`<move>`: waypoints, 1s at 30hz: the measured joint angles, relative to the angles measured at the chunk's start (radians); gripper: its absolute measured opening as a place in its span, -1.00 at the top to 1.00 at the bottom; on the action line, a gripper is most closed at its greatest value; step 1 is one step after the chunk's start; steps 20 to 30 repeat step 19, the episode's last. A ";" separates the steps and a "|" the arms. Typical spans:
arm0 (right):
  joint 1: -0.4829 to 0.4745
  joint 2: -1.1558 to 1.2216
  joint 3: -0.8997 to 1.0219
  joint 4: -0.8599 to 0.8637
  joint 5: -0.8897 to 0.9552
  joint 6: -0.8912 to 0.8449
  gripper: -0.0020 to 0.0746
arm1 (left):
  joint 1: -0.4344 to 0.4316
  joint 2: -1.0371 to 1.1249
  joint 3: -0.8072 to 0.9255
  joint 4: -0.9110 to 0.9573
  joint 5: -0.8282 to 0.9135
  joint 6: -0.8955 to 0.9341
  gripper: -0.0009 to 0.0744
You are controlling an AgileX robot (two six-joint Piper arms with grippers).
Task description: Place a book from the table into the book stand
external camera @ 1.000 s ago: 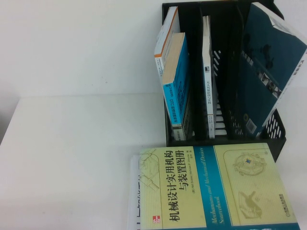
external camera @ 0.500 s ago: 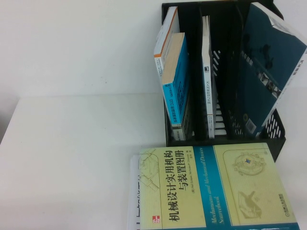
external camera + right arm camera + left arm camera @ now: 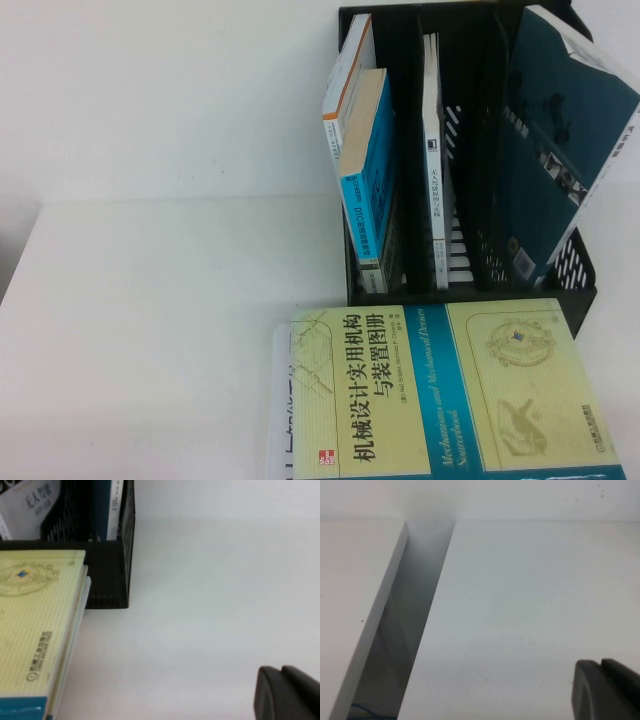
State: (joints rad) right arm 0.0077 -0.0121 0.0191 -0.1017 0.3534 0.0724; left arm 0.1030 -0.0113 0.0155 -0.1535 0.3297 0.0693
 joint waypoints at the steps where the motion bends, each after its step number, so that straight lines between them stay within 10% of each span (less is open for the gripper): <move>1: 0.002 0.000 0.000 0.005 -0.002 -0.003 0.93 | 0.000 0.000 0.000 0.000 0.000 0.000 0.98; 30: 0.004 0.000 0.000 0.025 -0.004 -0.013 0.93 | 0.000 0.000 0.000 0.000 0.000 0.000 0.98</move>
